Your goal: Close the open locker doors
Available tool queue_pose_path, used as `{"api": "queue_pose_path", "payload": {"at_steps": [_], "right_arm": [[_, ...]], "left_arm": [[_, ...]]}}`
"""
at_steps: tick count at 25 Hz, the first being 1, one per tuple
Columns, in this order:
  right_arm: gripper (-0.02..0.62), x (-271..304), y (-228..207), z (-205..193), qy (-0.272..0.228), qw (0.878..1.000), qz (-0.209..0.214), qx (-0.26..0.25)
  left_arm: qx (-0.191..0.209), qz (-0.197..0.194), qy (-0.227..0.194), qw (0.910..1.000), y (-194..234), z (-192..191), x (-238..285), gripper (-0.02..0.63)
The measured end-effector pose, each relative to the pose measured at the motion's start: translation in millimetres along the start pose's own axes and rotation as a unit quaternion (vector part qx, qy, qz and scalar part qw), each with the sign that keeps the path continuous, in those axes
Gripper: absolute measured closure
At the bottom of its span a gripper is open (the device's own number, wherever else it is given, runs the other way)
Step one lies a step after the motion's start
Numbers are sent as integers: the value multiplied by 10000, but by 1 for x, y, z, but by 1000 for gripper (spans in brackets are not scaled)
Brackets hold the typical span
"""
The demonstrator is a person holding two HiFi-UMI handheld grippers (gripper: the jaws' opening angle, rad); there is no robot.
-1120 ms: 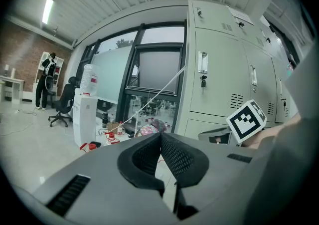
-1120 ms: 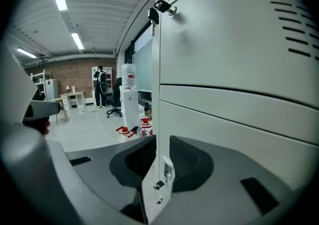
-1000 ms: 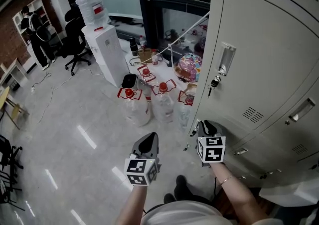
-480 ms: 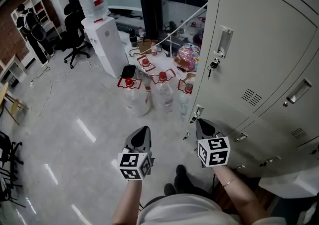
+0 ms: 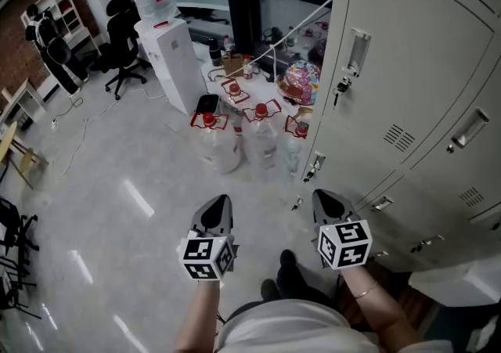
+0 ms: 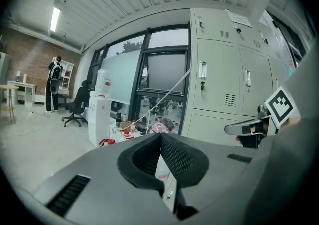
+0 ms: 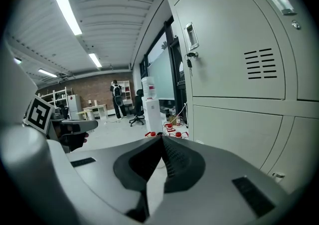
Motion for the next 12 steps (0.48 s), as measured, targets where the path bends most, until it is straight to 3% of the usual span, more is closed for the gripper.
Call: {"api": "queue_pose_path", "payload": {"at_steps": [12], "right_arm": [[592,-15,18,3,-223,9993,250,-139]], "left_arm": [[-44,145,-100,9998,6,-4,-23,586]]}}
Point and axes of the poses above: the fingertips, and each gripper's own axes: x forward along the fingers, y to its left, z out of its top, the point moved 4 cm from there along -x, backward along the fingers, and after that the axes turned 11 degrees about y, right-handed, at the moved point
